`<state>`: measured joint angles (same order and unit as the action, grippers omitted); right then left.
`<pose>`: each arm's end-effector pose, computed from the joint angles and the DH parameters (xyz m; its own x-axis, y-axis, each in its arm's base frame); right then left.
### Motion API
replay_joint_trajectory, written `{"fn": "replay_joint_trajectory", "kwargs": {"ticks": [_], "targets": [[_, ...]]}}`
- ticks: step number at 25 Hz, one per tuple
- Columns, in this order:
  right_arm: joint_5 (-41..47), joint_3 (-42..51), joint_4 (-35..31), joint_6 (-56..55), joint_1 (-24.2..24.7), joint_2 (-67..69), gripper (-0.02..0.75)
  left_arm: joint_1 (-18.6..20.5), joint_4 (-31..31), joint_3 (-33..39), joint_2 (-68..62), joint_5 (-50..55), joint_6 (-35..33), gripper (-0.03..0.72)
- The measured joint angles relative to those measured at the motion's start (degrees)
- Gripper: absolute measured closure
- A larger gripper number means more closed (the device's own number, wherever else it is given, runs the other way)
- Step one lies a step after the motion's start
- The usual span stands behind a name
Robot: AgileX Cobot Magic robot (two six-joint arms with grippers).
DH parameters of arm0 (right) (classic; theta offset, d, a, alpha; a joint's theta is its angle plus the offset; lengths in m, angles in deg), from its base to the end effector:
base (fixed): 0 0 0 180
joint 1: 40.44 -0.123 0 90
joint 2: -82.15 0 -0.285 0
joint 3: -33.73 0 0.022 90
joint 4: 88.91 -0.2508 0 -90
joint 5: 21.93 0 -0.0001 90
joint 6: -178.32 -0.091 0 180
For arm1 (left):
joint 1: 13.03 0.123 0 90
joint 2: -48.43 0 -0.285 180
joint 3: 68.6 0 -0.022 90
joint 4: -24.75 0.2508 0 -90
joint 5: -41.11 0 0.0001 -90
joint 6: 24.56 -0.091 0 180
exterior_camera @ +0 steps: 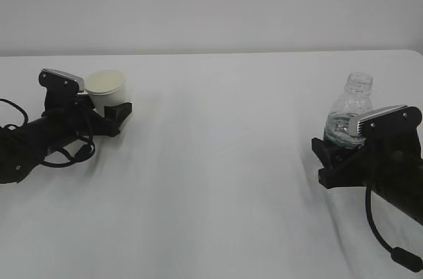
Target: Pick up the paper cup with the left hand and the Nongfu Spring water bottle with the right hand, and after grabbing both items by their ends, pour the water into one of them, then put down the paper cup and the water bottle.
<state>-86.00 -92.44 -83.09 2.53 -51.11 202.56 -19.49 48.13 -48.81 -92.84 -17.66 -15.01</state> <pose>0.2700 0.0593 0.0900 -0.3067 -0.1771 -0.9352 -0.3067 0.9485 -0.0790 0.4013 -0.0765 0.0497 -0.2253 0.0764 -0.9713 0.4450 0.8949 -0.0328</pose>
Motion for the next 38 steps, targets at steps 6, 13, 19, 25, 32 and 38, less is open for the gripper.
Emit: {"fn": "replay_joint_trajectory", "kwargs": {"ticks": [6,13,19,25,32,38], "targets": [[0.0,0.0,0.0,0.0,0.0,0.0,0.246,-1.48,-1.22,-0.42,-0.86,-0.49,0.0,0.112],[0.0,0.0,0.0,0.0,0.0,0.0,0.246,-1.48,-2.32,-0.42,-0.95,-0.76,0.0,0.167],[0.0,0.0,0.0,0.0,0.0,0.0,0.246,-1.48,-2.32,-0.42,-0.95,-0.76,0.0,0.183],[0.0,0.0,0.0,0.0,0.0,0.0,0.246,-1.48,-2.32,1.77,1.81,-0.34,0.0,0.183],[0.0,0.0,0.0,0.0,0.0,0.0,0.246,-1.48,-1.68,6.55,4.84,-3.51,0.0,0.183],[0.0,0.0,0.0,0.0,0.0,0.0,0.246,-1.48,1.81,9.87,7.25,-4.52,0.0,0.184]]}}
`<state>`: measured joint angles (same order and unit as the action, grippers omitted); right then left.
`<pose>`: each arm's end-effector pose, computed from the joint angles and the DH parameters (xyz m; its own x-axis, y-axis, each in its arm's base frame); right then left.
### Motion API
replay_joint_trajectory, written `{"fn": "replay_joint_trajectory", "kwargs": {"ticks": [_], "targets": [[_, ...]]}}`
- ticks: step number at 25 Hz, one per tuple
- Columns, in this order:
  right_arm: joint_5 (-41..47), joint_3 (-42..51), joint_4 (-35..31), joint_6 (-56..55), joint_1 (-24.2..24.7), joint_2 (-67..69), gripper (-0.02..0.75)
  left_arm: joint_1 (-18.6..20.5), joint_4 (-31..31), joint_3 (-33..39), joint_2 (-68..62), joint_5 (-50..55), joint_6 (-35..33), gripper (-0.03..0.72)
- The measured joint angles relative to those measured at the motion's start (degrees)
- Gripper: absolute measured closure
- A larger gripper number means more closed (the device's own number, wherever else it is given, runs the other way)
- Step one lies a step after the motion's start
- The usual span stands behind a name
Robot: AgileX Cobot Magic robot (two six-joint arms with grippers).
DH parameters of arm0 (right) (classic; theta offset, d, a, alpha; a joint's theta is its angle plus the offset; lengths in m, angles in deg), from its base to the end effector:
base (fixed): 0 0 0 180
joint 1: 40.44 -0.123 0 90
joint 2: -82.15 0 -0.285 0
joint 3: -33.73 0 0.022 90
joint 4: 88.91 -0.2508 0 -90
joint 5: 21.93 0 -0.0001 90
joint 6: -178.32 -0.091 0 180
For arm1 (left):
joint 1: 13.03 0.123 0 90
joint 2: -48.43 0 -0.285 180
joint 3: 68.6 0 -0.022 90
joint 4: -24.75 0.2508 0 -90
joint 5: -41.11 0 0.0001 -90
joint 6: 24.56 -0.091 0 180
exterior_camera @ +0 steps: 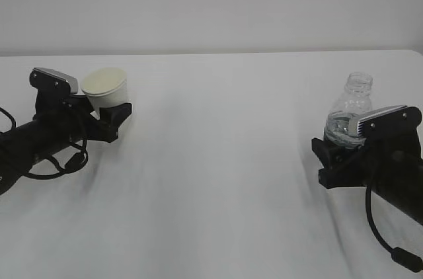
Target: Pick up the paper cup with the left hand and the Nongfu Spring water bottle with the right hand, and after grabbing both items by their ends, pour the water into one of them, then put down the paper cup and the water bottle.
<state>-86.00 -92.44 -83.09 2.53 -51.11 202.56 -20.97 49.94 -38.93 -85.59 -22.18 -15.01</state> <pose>0.2700 0.0593 0.0900 -0.3067 -0.1771 -0.9352 -0.3067 0.9485 -0.0790 0.3633 -0.0856 0.0747 -0.1980 0.0665 -0.9779 0.5037 0.8628 -0.0433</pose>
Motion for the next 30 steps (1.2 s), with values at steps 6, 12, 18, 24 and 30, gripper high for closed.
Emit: {"fn": "replay_joint_trajectory", "kwargs": {"ticks": [6,12,18,24,30], "targets": [[0.0,0.0,0.22,0.0,0.0,0.0,0.246,0.0,5.75,3.27,3.26,-1.76,0.0,0.185],[0.0,0.0,1.35,0.06,0.0,-0.09,0.246,0.0,11.83,4.8,4.33,-2.0,1.62,0.19],[0.0,0.0,3.28,0.06,0.0,-0.09,0.246,0.0,18.68,5.29,4.33,-2.05,4.16,0.193],[0.0,0.0,7.15,0.06,0.0,-0.09,0.246,0.0,26.93,5.29,4.33,-2.05,7.91,0.193],[0.0,0.0,11.87,0.06,0.0,-0.09,0.246,-0.76,32.45,5.29,4.33,-2.05,10.68,0.193]]}}
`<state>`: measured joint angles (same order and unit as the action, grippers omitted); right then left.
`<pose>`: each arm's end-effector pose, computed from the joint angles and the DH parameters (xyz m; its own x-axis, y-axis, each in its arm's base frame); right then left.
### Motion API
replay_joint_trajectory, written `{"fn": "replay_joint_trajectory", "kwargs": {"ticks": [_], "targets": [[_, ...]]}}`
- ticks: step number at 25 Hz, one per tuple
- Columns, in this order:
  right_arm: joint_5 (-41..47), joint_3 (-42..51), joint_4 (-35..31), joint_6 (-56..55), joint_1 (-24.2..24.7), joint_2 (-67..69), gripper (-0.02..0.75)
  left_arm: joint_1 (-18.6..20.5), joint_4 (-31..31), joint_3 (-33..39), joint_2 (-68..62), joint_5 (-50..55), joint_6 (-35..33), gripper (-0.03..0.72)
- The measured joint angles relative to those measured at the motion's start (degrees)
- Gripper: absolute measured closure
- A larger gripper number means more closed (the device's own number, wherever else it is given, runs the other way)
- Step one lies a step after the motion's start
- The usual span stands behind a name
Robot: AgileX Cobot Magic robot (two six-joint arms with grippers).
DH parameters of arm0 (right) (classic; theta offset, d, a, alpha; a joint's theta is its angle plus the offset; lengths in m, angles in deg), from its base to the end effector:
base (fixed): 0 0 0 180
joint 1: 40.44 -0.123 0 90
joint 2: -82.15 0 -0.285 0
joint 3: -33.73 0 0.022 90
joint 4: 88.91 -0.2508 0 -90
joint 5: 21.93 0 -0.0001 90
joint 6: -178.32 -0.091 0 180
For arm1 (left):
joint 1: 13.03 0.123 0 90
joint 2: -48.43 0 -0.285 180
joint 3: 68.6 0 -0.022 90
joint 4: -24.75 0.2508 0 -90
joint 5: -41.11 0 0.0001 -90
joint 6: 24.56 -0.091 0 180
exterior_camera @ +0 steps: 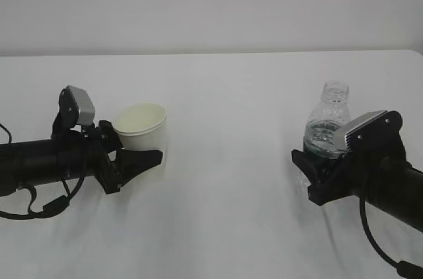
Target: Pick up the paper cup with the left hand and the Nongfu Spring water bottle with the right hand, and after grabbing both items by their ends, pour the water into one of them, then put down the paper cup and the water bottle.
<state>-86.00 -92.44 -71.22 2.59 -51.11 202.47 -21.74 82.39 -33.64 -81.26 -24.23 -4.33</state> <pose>0.2636 0.0750 0.0900 -0.2565 -0.2553 -0.9322 -0.4939 0.8637 -0.1007 0.3081 -0.1178 0.0813 -0.2330 0.1830 -0.9551 0.8586 0.4998 -0.1137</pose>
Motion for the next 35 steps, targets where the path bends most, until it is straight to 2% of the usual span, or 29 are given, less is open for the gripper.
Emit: {"fn": "replay_joint_trajectory", "kwargs": {"ticks": [10,19,26,35], "targets": [[0.0,0.0,6.59,-0.45,0.0,0.0,0.247,-8.97,1.04,0.0,0.0,0.0,0.72,0.193],[0.0,0.0,10.64,-1.05,0.0,0.0,0.247,-17.12,-1.68,0.0,0.0,-0.09,0.81,0.194],[0.0,0.0,12.78,-1.25,0.0,0.0,0.247,-20.84,-3.78,0.0,0.0,-0.09,0.84,0.194],[0.0,-0.57,14.62,-1.38,0.0,0.0,0.247,-22.07,-4.48,0.0,0.0,-0.09,0.84,0.195]]}}
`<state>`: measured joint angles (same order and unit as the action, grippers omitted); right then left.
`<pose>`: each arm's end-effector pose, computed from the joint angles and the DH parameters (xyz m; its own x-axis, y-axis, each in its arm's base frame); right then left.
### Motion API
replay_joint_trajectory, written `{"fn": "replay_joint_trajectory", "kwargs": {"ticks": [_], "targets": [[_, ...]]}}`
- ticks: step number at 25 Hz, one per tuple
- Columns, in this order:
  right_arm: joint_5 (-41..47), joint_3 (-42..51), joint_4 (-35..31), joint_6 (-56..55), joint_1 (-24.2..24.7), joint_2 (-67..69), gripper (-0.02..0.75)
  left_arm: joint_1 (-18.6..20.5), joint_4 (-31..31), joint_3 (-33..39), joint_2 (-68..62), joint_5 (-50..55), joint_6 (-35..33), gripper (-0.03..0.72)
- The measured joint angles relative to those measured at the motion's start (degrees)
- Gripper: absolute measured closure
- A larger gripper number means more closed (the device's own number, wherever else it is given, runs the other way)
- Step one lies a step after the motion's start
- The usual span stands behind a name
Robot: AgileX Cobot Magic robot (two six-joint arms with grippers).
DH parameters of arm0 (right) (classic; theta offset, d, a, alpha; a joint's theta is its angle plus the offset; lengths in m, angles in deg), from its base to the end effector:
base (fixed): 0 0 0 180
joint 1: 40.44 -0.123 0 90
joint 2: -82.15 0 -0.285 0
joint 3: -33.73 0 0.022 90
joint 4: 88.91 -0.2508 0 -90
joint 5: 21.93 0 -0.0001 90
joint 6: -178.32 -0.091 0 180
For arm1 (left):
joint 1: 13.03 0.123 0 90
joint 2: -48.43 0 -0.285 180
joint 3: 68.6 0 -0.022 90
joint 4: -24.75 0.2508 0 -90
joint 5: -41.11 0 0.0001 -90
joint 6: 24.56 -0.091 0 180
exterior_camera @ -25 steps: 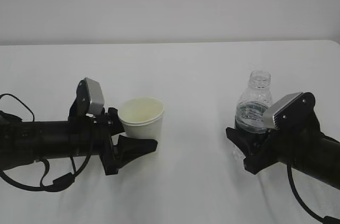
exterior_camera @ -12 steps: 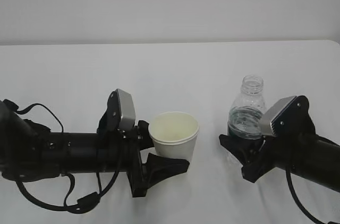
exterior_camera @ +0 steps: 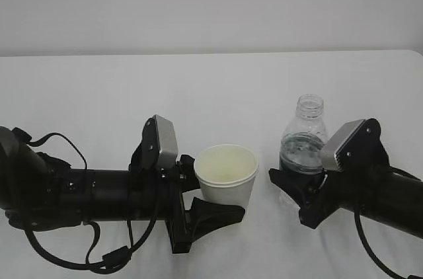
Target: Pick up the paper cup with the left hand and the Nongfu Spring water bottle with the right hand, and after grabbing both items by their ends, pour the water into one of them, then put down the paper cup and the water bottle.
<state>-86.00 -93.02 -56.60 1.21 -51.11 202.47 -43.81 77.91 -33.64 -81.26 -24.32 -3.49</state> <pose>0.2543 0.0924 0.0904 -0.1842 -0.3156 -0.9309 -0.6886 0.7172 -0.1069 0.2475 -0.2245 0.0828 -0.1895 0.2234 -0.9561 0.9664 0.2149 -0.1413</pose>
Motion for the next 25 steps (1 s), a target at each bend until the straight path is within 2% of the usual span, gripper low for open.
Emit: {"fn": "replay_joint_trajectory", "kwargs": {"ticks": [25], "targets": [[0.0,-6.77,3.03,-0.84,0.0,0.0,0.247,0.0,-0.25,0.0,0.0,0.0,-0.35,0.202]]}}
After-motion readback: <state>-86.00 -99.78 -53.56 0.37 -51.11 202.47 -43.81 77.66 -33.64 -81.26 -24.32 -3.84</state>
